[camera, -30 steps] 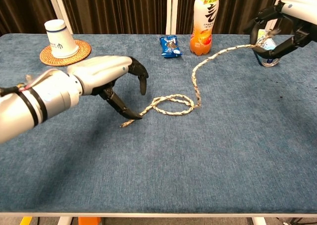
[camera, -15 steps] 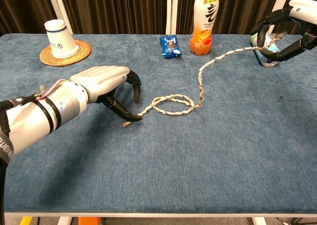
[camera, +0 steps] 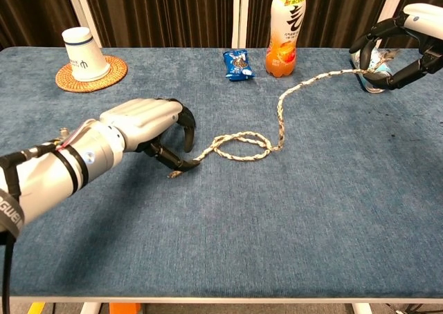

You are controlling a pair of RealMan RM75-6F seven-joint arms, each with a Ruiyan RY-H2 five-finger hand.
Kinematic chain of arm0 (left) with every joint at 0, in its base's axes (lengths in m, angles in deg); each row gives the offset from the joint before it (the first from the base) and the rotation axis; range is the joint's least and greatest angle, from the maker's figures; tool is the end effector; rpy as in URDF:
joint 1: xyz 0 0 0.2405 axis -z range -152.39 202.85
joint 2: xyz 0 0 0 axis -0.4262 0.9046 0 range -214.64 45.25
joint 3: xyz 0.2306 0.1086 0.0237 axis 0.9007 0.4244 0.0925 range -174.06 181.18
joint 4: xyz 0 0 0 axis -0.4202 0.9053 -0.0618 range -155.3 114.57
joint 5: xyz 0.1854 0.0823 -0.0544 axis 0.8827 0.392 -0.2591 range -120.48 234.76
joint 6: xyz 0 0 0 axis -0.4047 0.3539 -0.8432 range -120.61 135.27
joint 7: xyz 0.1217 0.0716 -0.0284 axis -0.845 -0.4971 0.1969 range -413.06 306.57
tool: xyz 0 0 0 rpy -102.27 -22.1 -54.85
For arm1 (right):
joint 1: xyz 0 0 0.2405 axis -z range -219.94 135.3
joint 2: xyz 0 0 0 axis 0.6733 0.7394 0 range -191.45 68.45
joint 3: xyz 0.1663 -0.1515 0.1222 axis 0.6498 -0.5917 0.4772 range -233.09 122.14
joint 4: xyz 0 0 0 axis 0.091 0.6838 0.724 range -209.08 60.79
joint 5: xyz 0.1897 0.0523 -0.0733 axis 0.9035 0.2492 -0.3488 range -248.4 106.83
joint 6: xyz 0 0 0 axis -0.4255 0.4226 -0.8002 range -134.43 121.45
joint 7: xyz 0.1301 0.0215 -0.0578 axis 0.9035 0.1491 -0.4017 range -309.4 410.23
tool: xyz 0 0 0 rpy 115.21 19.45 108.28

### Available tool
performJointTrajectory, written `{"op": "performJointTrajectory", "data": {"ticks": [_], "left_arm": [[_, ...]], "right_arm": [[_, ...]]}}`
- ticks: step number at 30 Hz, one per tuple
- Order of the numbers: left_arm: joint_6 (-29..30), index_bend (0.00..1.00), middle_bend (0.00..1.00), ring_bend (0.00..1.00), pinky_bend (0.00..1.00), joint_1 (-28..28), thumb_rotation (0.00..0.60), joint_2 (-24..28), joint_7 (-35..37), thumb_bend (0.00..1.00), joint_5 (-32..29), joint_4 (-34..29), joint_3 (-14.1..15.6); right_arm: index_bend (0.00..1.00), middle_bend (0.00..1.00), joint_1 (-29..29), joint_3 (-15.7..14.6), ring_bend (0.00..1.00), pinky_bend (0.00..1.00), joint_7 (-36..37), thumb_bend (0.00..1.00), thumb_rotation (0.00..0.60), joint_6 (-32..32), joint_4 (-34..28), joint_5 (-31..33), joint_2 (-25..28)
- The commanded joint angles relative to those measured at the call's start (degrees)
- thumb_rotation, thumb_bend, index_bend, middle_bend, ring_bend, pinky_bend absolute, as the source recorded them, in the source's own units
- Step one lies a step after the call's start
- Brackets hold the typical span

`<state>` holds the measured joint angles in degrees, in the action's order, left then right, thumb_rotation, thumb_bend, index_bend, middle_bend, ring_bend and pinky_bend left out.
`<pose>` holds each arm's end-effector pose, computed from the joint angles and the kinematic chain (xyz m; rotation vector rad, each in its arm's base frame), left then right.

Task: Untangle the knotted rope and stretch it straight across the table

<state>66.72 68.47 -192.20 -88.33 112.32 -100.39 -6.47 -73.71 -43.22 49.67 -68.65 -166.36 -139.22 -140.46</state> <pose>-0.1062 0.3011 -0.1059 -1.8997 -1.0050 -0.8595 -0.1941 -0.3233 0.0536 1.5554 -1.2036 1.1489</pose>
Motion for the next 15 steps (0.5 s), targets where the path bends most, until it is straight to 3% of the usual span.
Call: {"op": "performJointTrajectory", "data": {"ticks": [1, 15], "left_arm": [[0.0, 0.51, 0.17, 0.05, 0.07, 0.0, 0.404, -0.2, 0.0, 0.25, 0.4, 0.4, 0.4], [0.2, 0.55, 0.17, 0.05, 0.07, -0.4, 0.468, -0.9, 1.4, 0.29, 3.5, 1.7, 1.9]], "right_arm": [[0.64, 0.24, 0.1, -0.1, 0.0, 0.0, 0.0, 0.47, 0.6, 0.0, 0.1, 0.1, -0.1], [0.65, 0.24, 0.5, 0.0, 0.0, 0.0, 0.4, 0.47, 0.6, 0.1, 1.2, 0.7, -0.6]]}}
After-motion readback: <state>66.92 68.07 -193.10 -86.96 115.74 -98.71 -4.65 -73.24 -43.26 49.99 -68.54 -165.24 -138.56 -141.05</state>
